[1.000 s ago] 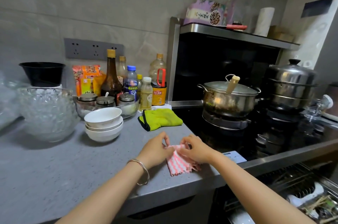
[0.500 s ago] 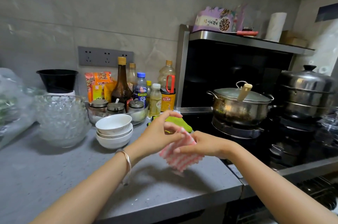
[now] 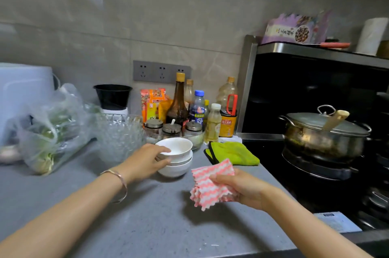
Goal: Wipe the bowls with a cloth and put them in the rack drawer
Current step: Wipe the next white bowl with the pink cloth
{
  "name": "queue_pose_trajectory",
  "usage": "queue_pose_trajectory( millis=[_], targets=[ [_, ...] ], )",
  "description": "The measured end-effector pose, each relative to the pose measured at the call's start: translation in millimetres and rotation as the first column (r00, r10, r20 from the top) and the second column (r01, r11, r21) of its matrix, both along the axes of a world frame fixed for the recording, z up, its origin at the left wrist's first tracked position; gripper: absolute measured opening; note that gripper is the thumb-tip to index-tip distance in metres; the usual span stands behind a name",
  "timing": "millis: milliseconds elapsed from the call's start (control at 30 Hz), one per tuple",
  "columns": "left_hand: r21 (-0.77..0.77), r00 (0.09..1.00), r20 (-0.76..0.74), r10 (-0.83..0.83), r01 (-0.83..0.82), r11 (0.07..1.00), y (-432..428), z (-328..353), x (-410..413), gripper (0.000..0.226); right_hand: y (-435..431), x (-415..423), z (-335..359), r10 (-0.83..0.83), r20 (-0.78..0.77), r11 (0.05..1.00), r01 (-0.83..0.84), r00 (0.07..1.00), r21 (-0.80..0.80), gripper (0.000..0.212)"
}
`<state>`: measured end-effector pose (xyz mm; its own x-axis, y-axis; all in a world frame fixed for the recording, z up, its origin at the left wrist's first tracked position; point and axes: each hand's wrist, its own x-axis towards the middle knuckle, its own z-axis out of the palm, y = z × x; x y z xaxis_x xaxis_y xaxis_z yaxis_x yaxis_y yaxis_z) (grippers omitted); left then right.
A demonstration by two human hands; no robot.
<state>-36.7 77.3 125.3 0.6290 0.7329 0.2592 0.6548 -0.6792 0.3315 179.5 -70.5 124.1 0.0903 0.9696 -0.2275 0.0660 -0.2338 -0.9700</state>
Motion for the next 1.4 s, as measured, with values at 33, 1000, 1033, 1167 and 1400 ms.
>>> queue_pose_trajectory(
  millis=[33,1000,1033,1167,1400],
  targets=[
    [0.016,1.000,-0.012,-0.001,0.001,1.000,3,-2,0,0.039,2,-2,-1,-0.008,-0.012,1.000,0.008,1.000,-0.008,0.007],
    [0.146,0.942,0.317,-0.110,0.066,0.987,2,14,7,0.037,-30,6,-5,-0.153,-0.081,0.988,0.154,0.985,0.002,0.021],
    [0.091,0.902,0.398,-0.164,0.139,0.986,-7,17,6,0.042,-32,7,-5,-0.178,-0.116,0.983,0.182,0.977,0.024,0.031],
    [-0.054,0.691,0.689,-0.219,0.350,0.935,-54,18,11,0.047,-50,8,1,-0.229,-0.278,0.950,0.277,0.933,0.147,0.036],
    [-0.163,0.508,0.850,-0.141,0.507,0.847,-119,1,45,0.028,-63,-14,13,-0.251,-0.249,0.786,0.347,0.935,0.511,0.050]
  ],
)
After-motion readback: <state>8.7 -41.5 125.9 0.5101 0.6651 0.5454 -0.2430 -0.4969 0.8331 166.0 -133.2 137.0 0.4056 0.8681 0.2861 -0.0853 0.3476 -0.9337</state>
